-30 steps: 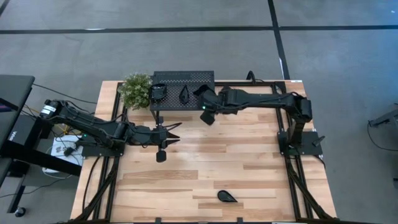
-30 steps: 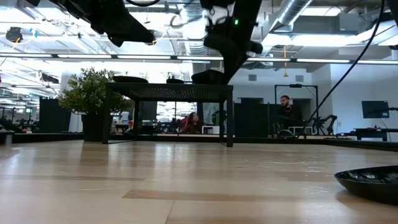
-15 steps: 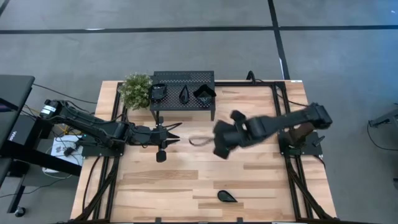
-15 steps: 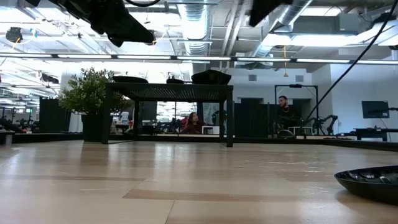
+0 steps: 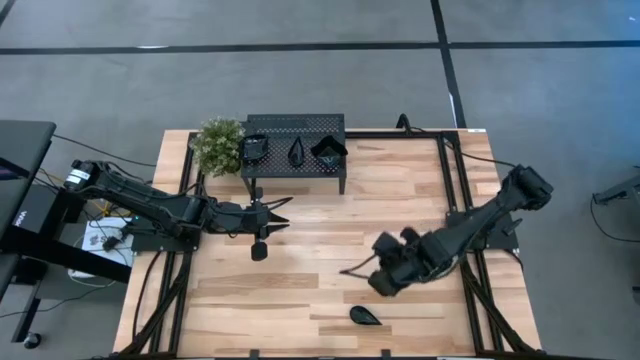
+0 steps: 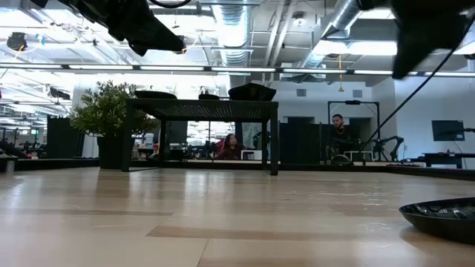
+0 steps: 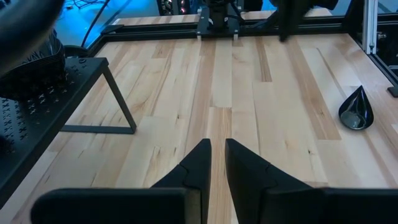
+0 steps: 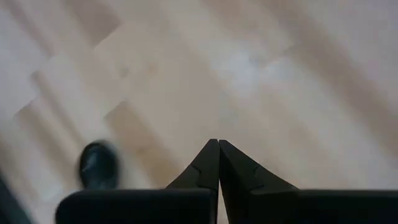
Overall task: Pick & Place Mini shaped plates
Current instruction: Stack the black drop-shaped plate on top of the black drop-shaped plate on the shelf
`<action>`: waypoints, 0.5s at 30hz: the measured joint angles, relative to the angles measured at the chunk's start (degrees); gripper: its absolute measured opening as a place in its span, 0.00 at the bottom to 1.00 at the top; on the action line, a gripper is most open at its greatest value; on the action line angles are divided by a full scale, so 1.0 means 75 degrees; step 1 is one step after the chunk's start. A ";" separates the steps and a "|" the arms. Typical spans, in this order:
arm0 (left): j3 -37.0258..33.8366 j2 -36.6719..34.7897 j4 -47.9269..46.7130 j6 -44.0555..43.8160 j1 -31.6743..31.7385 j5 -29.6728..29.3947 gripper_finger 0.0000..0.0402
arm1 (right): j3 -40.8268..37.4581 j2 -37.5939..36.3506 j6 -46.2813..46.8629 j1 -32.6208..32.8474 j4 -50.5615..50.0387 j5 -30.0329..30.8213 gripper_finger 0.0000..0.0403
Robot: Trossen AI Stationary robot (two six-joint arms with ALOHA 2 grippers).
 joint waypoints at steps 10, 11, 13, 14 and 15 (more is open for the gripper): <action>0.0000 0.0000 0.0004 0.0000 0.0000 0.0000 0.12 | -0.0324 0.1197 0.0221 -0.0079 0.2287 -0.2621 0.14; 0.0000 0.0000 0.0001 0.0000 0.0000 0.0000 0.12 | -0.0326 0.1326 0.0429 -0.0116 0.2558 -0.2959 0.16; 0.0000 0.0000 0.0004 -0.0026 0.0000 -0.0003 0.12 | -0.0315 0.1598 0.0785 -0.0140 0.3024 -0.3583 0.20; 0.0000 0.0000 0.0004 -0.0026 0.0000 -0.0003 0.12 | -0.0315 0.1734 0.0859 -0.0129 0.3186 -0.3873 0.22; 0.0000 0.0000 0.0004 -0.0027 0.0000 -0.0003 0.12 | -0.0315 0.1875 0.0934 -0.0099 0.3407 -0.4118 0.23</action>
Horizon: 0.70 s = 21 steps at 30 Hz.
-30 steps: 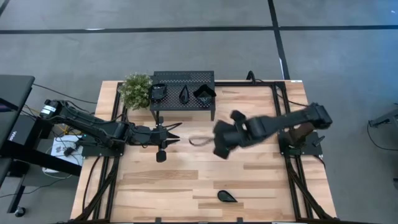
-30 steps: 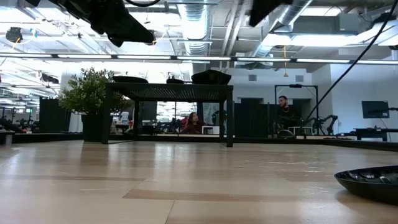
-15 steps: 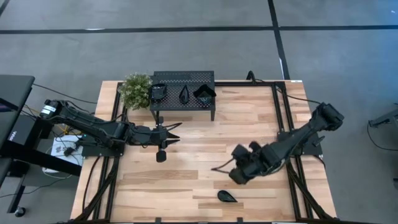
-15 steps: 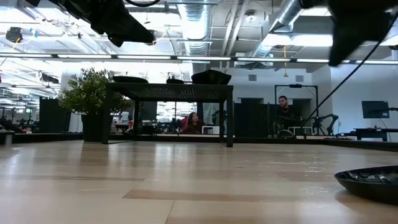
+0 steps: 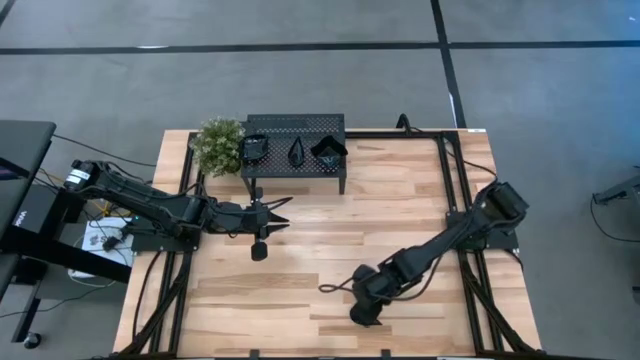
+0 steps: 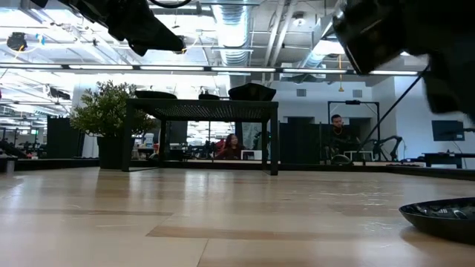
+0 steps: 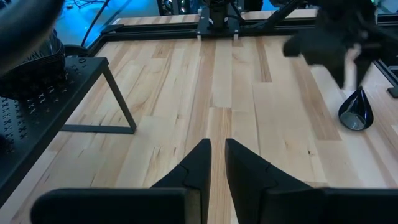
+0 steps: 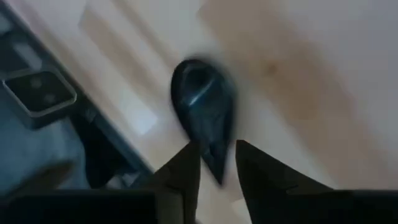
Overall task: Pick & Place Mini shaped plates
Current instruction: Stack the black drop-shaped plate on top of the black drop-shaped plate on the shelf
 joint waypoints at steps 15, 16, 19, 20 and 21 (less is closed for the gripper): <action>0.0000 0.0000 0.0000 0.0000 0.0000 0.0000 0.12 | 0.0000 0.0752 0.0464 -0.0089 0.0383 -0.0706 0.27; 0.0000 0.0000 0.0000 0.0000 0.0000 0.0000 0.12 | -0.0006 0.0765 0.0463 -0.0038 0.0352 -0.0701 0.27; 0.0000 0.0000 0.0000 -0.0002 0.0000 0.0000 0.12 | -0.0015 0.0906 0.0462 0.0099 0.0443 -0.0678 0.27; 0.0000 0.0000 0.0000 0.0000 0.0000 0.0000 0.12 | -0.0027 0.0910 0.0460 0.0145 0.0367 -0.0670 0.27; 0.0000 0.0000 0.0000 -0.0002 0.0000 0.0000 0.12 | -0.0029 0.0906 0.0459 0.0168 0.0371 -0.0619 0.27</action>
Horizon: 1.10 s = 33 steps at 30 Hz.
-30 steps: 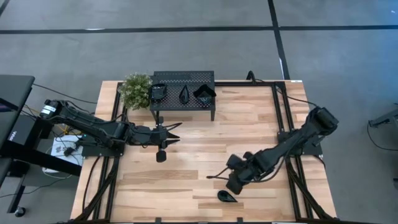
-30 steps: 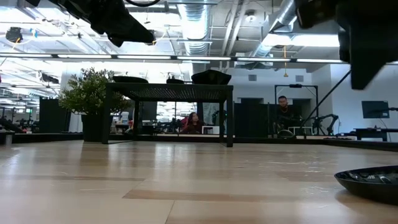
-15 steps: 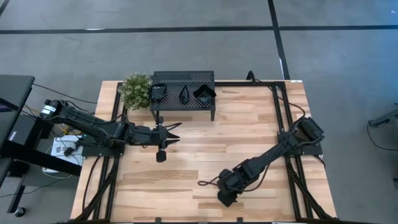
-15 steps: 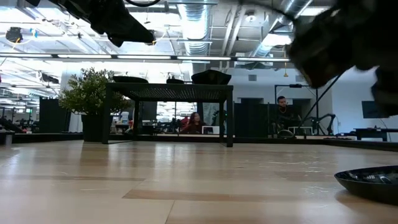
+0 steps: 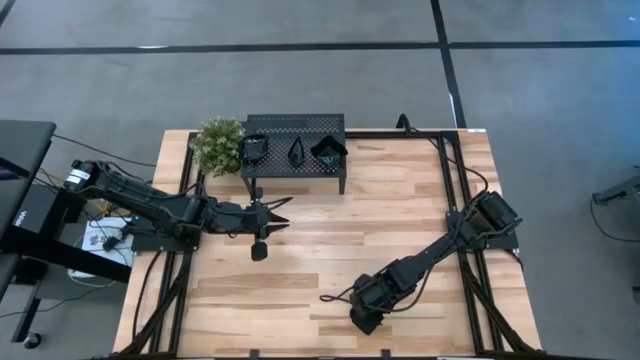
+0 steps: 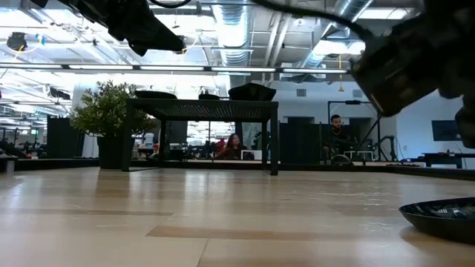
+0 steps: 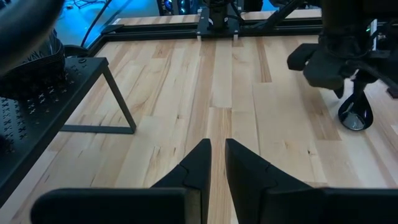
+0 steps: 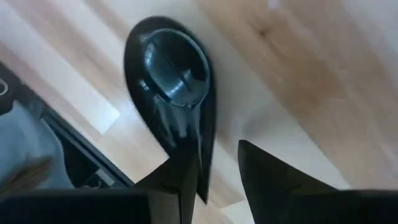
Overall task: Pick & Place Mini shaped plates
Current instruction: Stack the black drop-shaped plate on top of the black drop-shaped plate on the shelf
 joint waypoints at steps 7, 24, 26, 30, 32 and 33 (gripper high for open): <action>0.0000 0.0000 0.0000 0.0000 0.0000 0.0000 0.12 | 0.0006 -0.0013 -0.0602 0.0059 -0.0027 0.0547 0.20; 0.0000 0.0129 0.0316 -0.0384 0.0000 0.0941 0.12 | 0.0239 -0.0019 -0.3375 -0.1028 0.0162 0.1125 0.01; 0.0000 0.0330 0.0587 -0.0536 0.0000 0.1315 0.12 | 0.0349 -0.0019 -0.3785 -0.1363 0.0303 0.1124 0.02; 0.0006 0.1139 0.1174 -0.0574 0.0000 0.1680 0.12 | 0.0382 -0.0019 -0.4434 -0.1995 0.0945 0.1129 0.03; 0.0006 0.1714 0.1658 -0.0563 0.0000 0.1683 0.12 | 0.0384 -0.0019 -0.4601 -0.2272 0.1155 0.1132 0.03; 0.0005 0.1996 0.1910 -0.0490 0.0000 0.1682 0.12 | 0.0385 -0.0019 -0.4604 -0.2397 0.1186 0.1139 0.02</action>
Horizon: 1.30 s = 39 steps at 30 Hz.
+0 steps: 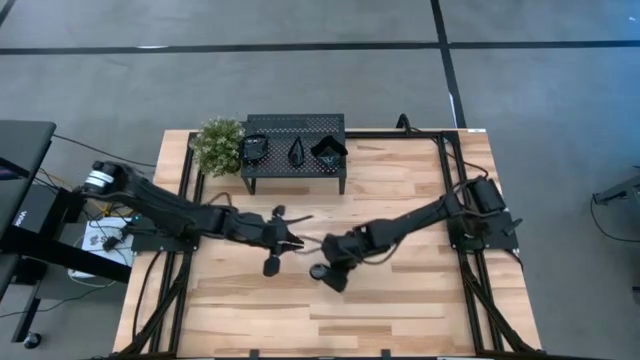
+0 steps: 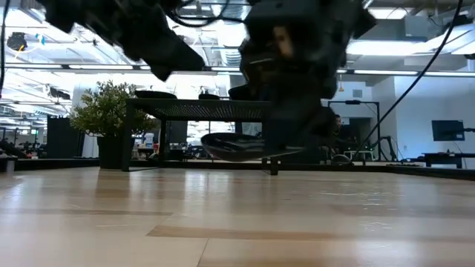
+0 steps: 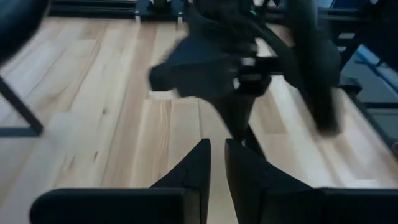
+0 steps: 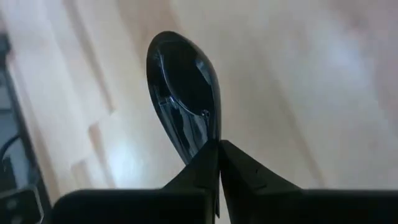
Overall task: Pick & Place Mini shaped plates
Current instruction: Stack the black drop-shaped plate on top of the black drop-shaped plate on the shelf
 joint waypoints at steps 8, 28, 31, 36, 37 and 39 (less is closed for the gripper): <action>0.0216 0.1696 0.1468 0.0569 0.0084 0.0005 0.17 | -0.0003 0.0000 0.0037 -0.0609 -0.0019 -0.0073 0.01; 0.0385 0.2573 0.1751 0.0694 0.0318 0.0600 0.27 | -0.0003 0.0003 -0.0024 -0.0727 0.0649 -0.0098 0.02; 0.0385 0.2573 0.1745 0.0697 0.0315 0.0603 0.27 | 0.0016 0.0003 -0.0021 -0.0730 0.0625 -0.0098 0.02; 0.0383 0.2573 0.1604 0.0696 0.0318 0.0603 0.26 | 0.0021 0.0003 -0.0020 -0.0721 0.0623 -0.0101 0.02; 0.0383 0.2573 0.1525 0.0694 0.0318 0.0603 0.25 | 0.0023 0.0003 -0.0018 -0.0721 0.0623 -0.0104 0.01; 0.0383 0.2573 0.1348 0.0681 0.0318 0.0603 0.24 | 0.0023 0.0003 -0.0018 -0.0721 0.0623 -0.0104 0.01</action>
